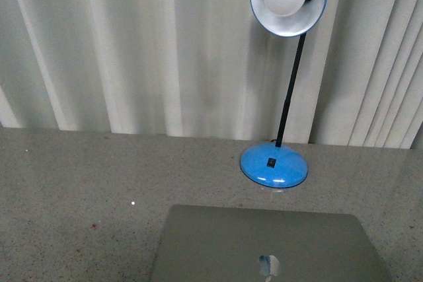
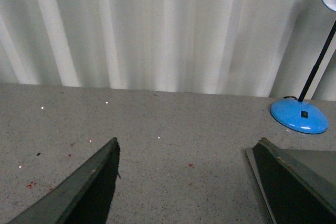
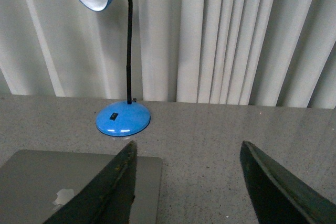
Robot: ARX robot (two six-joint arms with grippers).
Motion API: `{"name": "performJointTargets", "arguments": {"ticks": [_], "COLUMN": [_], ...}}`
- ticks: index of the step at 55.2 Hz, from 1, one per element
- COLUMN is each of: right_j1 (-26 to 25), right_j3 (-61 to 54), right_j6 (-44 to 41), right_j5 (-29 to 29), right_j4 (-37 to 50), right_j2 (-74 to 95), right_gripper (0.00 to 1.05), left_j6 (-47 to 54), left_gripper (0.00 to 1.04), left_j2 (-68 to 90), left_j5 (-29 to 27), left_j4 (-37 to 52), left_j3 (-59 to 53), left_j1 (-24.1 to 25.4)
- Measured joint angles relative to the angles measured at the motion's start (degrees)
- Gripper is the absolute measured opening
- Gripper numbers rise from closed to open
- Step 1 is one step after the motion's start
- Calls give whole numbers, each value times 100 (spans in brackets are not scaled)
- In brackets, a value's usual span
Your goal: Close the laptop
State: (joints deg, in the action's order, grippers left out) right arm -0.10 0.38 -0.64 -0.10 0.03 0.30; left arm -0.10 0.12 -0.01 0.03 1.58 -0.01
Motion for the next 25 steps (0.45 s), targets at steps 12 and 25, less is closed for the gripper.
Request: {"name": "performJointTargets", "arguments": {"ticks": [12, 25], "right_j1": [0, 0], "right_j3": [0, -2], "right_j6": [4, 2], "right_j5": [0, 2], "right_j4": [0, 0], "right_j2": [0, 0], "right_gripper": [97, 97], "left_j6": [2, 0], "left_gripper": [98, 98], "left_j2": [0, 0], "left_j5": [0, 0], "left_j4": [0, 0], "left_j3": [0, 0], "left_j1": [0, 0]}}
